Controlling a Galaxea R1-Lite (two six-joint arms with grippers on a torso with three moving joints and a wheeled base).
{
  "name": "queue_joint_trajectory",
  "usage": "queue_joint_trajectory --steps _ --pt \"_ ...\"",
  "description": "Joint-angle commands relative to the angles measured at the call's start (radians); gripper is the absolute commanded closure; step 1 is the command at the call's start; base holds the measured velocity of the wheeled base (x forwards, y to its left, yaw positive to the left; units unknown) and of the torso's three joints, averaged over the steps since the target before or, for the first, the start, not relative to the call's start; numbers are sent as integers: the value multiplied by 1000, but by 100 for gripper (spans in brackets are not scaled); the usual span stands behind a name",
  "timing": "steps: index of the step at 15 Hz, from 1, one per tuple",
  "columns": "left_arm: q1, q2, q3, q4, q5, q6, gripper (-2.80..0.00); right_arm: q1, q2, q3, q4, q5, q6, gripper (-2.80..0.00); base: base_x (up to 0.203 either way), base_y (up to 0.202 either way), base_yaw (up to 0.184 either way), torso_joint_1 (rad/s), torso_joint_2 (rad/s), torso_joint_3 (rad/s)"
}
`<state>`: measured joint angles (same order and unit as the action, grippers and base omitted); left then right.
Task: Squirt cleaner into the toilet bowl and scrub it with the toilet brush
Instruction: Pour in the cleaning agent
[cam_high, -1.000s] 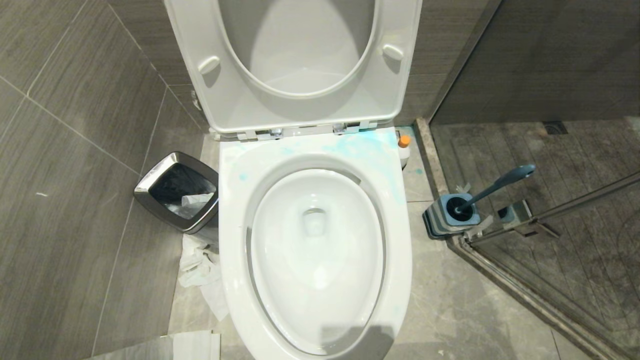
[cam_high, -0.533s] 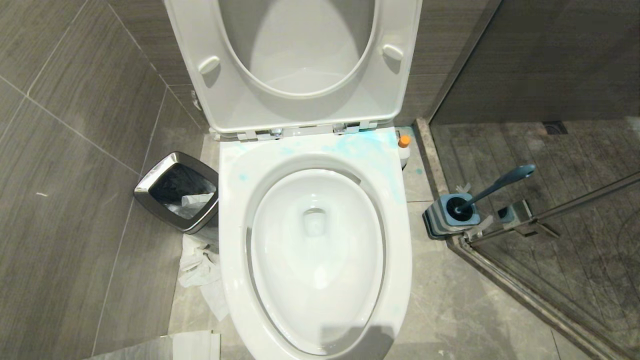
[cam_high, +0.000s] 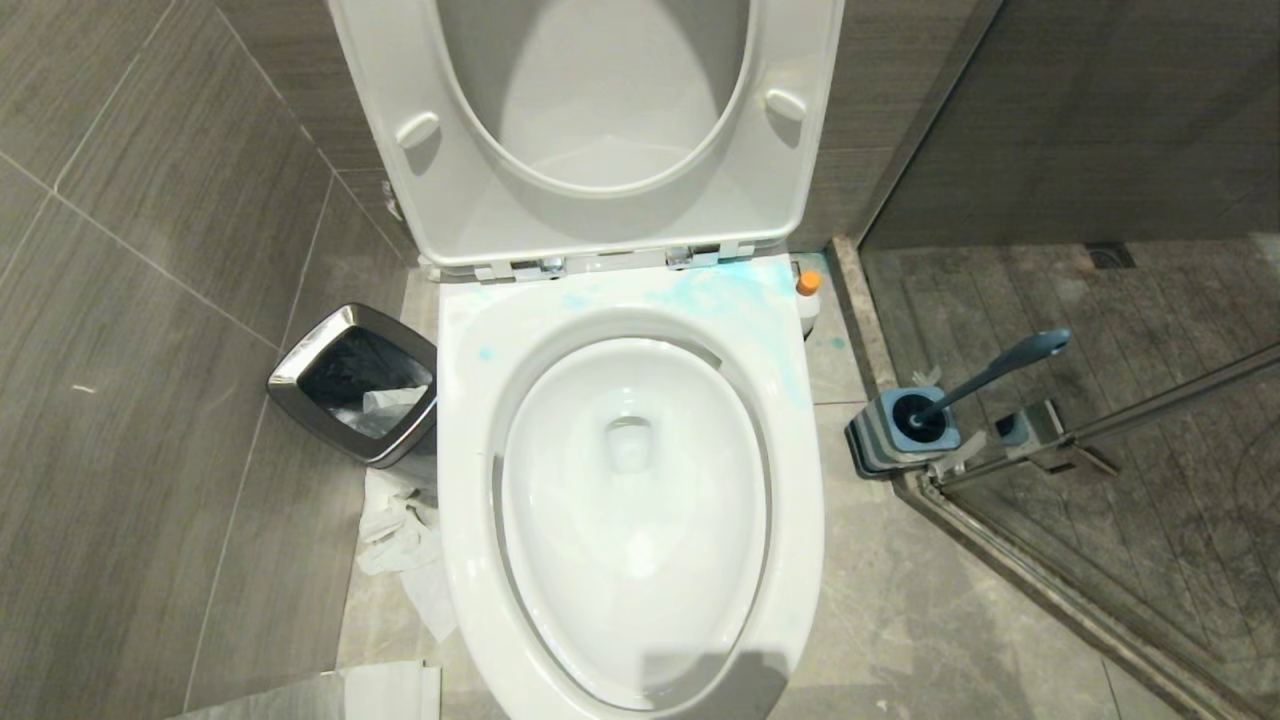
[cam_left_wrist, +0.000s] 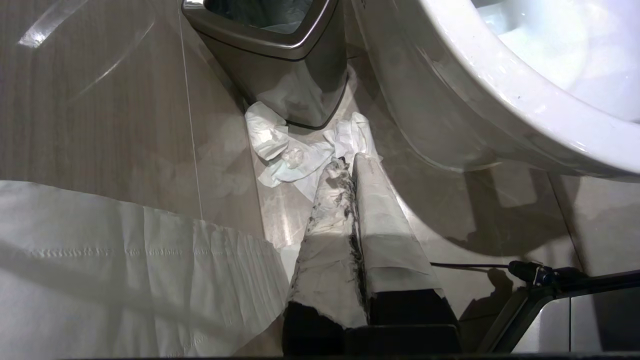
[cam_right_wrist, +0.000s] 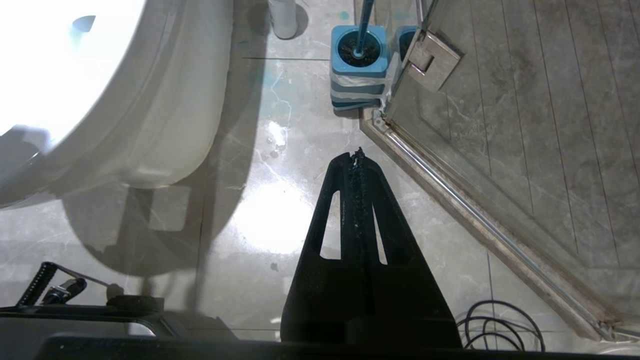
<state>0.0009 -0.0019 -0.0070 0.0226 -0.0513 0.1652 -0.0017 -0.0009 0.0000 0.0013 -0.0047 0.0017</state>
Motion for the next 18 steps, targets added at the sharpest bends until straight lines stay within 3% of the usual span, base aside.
queue_joint_trajectory --steps 1,7,18 --pt "-1 2 1 5 1 -9 0 0 1 0 0 0 0 0 0 0 0 0 0 0" --pt "-1 2 1 4 7 -38 0 0 1 0 0 0 0 0 0 0 0 0 0 0" --pt "-1 2 -1 6 7 -36 0 0 1 0 0 0 0 0 0 0 0 0 0 0"
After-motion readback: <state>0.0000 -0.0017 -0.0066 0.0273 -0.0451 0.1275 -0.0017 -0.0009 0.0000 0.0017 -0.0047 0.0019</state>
